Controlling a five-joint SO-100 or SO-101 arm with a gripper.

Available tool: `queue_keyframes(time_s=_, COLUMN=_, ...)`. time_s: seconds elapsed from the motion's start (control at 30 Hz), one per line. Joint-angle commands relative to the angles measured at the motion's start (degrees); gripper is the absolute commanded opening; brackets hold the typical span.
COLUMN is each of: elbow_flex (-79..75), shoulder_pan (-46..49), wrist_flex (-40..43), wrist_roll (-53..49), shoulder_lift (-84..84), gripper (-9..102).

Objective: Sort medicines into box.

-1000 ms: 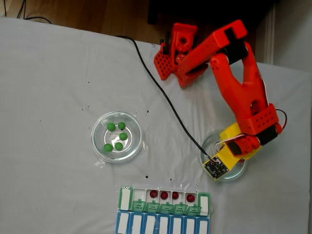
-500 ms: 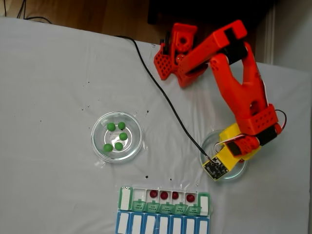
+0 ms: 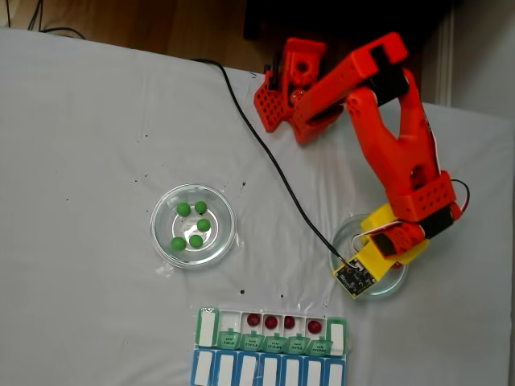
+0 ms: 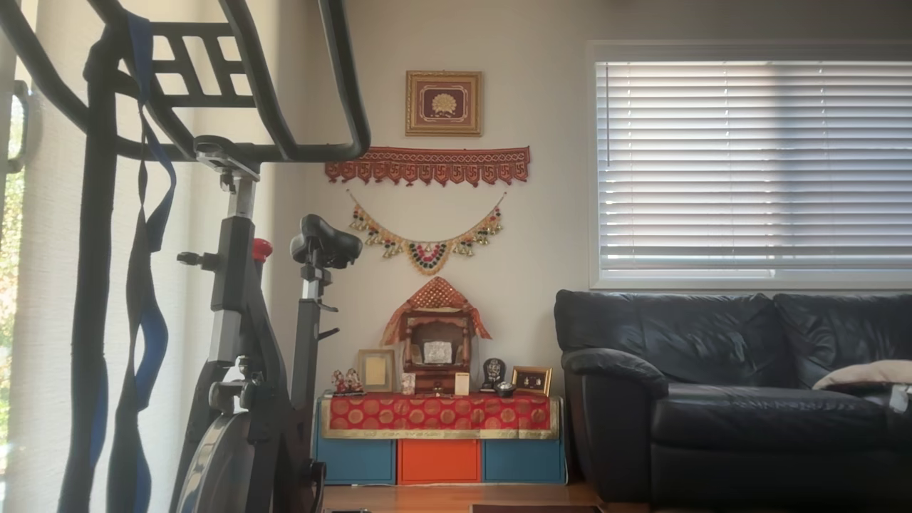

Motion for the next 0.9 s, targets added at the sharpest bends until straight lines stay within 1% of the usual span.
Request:
queue_keyframes(time_s=0.0, elbow_flex=-0.26, shoulder_pan=0.62, wrist_flex=-0.09, wrist_roll=-0.53, shoulder_lift=4.31, gripper=20)
queue_keyframes(time_s=0.17, elbow_flex=-0.26, shoulder_pan=0.53, wrist_flex=-0.09, wrist_roll=-0.62, shoulder_lift=4.13, gripper=20)
queue_keyframes(time_s=0.33, elbow_flex=0.18, shoulder_pan=0.35, wrist_flex=-0.26, wrist_roll=-0.62, shoulder_lift=4.39, gripper=15)
queue_keyframes(time_s=0.5, elbow_flex=1.05, shoulder_pan=0.35, wrist_flex=-0.88, wrist_roll=-0.70, shoulder_lift=5.27, gripper=7)
queue_keyframes(time_s=0.6, elbow_flex=1.23, shoulder_pan=0.26, wrist_flex=-1.05, wrist_roll=-0.70, shoulder_lift=5.54, gripper=5)
queue_keyframes(time_s=0.63, elbow_flex=1.32, shoulder_pan=0.26, wrist_flex=-1.05, wrist_roll=-0.70, shoulder_lift=5.71, gripper=3)
queue_keyframes(time_s=0.87, elbow_flex=1.76, shoulder_pan=0.26, wrist_flex=-1.14, wrist_roll=-0.70, shoulder_lift=6.33, gripper=2)
